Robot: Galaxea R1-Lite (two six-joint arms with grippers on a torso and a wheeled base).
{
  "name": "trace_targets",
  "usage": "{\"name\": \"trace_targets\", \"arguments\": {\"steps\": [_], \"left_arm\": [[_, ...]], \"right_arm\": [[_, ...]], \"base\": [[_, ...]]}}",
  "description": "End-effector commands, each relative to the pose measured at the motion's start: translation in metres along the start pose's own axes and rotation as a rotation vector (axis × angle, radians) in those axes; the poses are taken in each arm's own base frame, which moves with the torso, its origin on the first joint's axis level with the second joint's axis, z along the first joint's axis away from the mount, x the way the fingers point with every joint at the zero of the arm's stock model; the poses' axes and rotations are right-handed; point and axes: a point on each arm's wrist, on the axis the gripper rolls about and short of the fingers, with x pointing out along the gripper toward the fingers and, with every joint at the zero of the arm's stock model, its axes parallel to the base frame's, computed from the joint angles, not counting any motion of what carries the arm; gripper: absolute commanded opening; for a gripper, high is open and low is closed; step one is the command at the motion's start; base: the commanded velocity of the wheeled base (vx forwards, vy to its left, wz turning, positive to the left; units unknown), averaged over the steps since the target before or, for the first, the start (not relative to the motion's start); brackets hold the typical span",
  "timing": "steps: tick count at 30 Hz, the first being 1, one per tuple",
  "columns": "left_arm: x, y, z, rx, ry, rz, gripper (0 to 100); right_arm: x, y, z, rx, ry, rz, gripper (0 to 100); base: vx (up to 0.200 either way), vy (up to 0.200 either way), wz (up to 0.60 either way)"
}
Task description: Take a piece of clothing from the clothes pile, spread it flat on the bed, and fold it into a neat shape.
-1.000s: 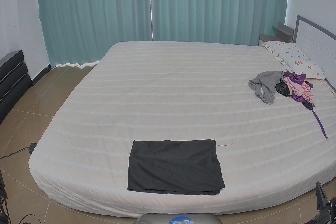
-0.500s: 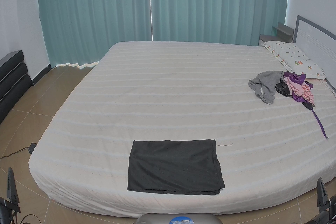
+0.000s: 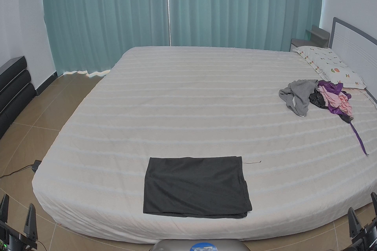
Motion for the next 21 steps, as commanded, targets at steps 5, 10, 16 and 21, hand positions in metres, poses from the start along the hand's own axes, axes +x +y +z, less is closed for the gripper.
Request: {"name": "trace_targets", "arguments": {"steps": [5, 10, 16, 21], "left_arm": [[0.0008, -0.0019, -0.0056, 0.001, 0.022, -0.085, 100], [0.0001, -0.0029, -0.0121, 0.019, 0.091, -0.134, 100], [0.0004, -0.0029, -0.0114, 0.023, 0.079, -0.133, 100], [0.0004, -0.0029, -0.0114, 0.024, 0.079, -0.133, 100]], "right_arm": [[-0.0006, 0.0003, 0.0003, -0.011, -0.022, 0.009, 100], [0.0005, 0.0008, 0.001, -0.024, -0.052, 0.035, 100], [0.0005, 0.0007, 0.0013, -0.016, -0.055, 0.031, 100], [0.0005, 0.0008, 0.0013, -0.008, -0.055, 0.034, 100]], "base": [[0.0, 0.0, 0.0], [0.0, 0.0, 0.0], [0.0, 0.0, 0.0], [0.0, 0.0, 0.0]]}}
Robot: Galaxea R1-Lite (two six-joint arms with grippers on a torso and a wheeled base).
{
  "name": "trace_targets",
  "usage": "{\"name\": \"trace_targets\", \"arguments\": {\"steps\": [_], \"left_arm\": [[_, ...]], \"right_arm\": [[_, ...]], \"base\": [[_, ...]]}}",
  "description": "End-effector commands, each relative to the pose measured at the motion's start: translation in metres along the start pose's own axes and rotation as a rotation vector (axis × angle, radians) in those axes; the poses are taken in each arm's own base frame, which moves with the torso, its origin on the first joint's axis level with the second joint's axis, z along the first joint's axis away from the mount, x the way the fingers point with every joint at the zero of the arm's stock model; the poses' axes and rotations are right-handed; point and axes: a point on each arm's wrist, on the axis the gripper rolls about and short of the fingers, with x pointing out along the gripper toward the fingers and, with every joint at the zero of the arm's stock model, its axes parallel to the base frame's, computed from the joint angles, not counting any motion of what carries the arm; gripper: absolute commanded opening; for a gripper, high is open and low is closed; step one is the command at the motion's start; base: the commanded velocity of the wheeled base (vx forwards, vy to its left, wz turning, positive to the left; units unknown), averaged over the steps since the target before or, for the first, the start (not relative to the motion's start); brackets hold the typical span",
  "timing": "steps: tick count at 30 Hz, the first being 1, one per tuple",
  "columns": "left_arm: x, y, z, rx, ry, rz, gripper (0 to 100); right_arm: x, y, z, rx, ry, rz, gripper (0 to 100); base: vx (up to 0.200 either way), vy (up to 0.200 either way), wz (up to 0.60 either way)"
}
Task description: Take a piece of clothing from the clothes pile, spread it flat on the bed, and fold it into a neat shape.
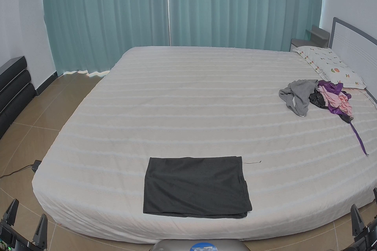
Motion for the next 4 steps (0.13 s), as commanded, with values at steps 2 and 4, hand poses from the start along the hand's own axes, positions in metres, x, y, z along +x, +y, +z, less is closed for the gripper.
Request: {"name": "trace_targets", "arguments": {"steps": [2, 4], "left_arm": [[0.0011, 0.0, -0.0048, 0.0, 0.014, 0.001, 100], [0.0009, 0.0, -0.0048, 0.0, 0.012, 0.001, 100]], "right_arm": [[0.0004, 0.0001, -0.0051, 0.011, 0.005, -0.001, 100], [0.0004, -0.0001, -0.0051, 0.025, 0.005, -0.008, 100]], "base": [[0.0, 0.0, 0.0], [0.0, 0.0, 0.0]]}}
